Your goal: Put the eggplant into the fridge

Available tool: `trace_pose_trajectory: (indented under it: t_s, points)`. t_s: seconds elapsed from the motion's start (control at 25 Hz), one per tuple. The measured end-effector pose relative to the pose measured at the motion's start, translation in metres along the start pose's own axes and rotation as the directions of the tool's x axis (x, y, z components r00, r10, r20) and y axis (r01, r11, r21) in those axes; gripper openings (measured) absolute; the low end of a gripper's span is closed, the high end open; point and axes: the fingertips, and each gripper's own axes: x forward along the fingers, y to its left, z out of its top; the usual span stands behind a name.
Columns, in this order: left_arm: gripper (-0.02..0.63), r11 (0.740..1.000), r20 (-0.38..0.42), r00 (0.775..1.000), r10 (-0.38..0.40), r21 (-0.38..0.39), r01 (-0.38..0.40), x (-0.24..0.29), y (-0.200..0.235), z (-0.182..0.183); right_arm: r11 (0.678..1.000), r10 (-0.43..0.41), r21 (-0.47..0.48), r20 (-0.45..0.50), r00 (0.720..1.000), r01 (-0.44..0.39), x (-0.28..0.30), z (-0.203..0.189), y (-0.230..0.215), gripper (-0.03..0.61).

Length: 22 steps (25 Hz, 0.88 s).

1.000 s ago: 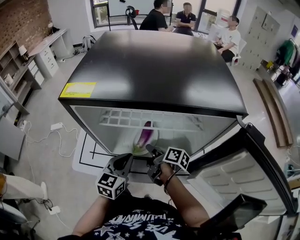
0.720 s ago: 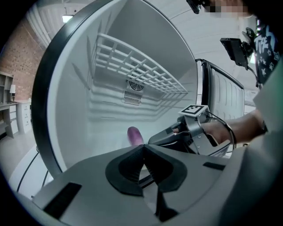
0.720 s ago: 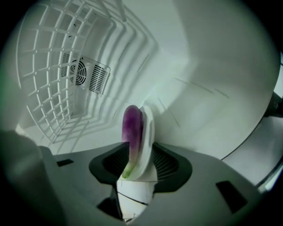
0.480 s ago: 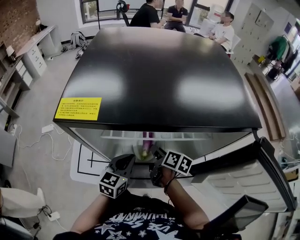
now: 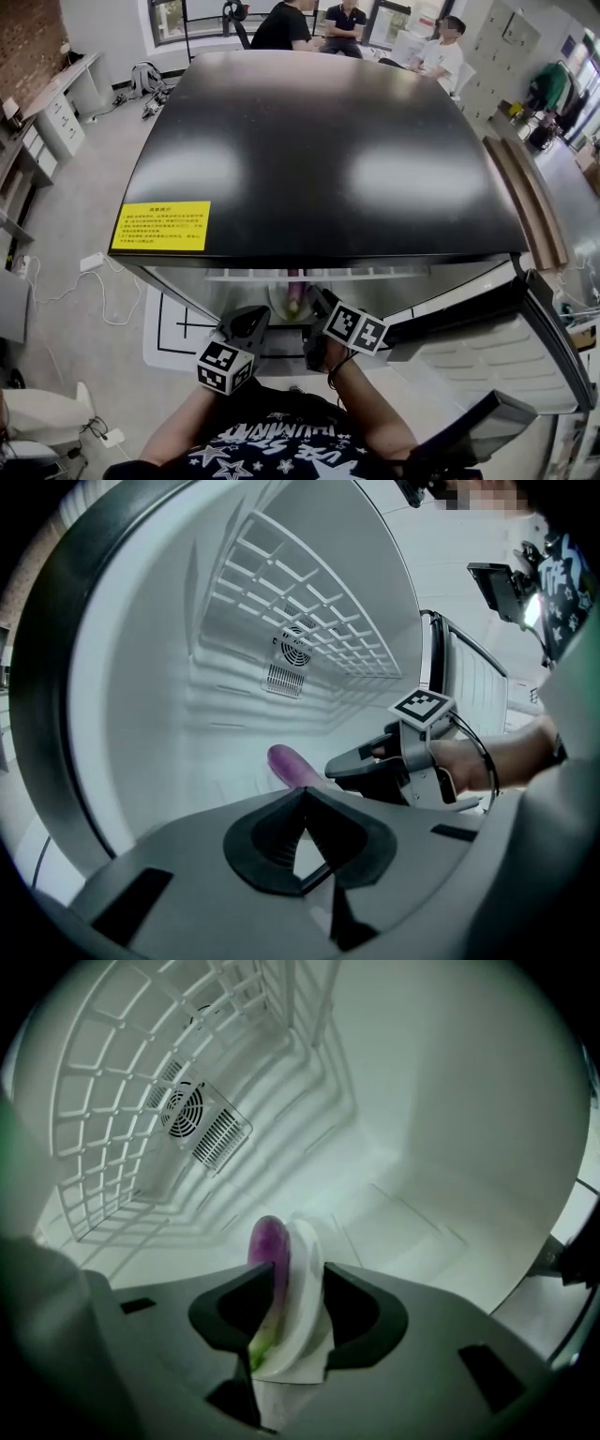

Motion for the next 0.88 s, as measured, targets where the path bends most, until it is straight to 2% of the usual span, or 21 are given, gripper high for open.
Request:
trace_pose_trajectory:
  t_s: [0.24,0.48,0.64,0.88]
  points:
    - [0.009,0.999,0.02,0.999,0.049,-0.002,-0.049,-0.012,-0.012,0.004,0.999,0.034,-0.008,-0.015,0.999,-0.034,-0.022,-0.008,-0.002,0.152]
    - [0.009,0.993,0.034,0.993,0.113,0.01,-0.114,-0.028,-0.049,-0.004,0.984,0.154,-0.088,-0.025,0.988,-0.155,-0.055,-0.014,0.005,0.152]
    - [0.009,0.979,0.054,0.977,0.205,-0.035,-0.203,-0.048,-0.068,-0.009,0.956,0.223,-0.175,-0.093,0.97,-0.236,-0.075,-0.025,0.014,0.152]
    - [0.009,0.957,0.066,0.956,0.285,-0.075,-0.28,-0.074,-0.081,-0.012,0.886,0.301,-0.342,-0.089,0.95,-0.313,-0.098,-0.032,0.043,0.15]
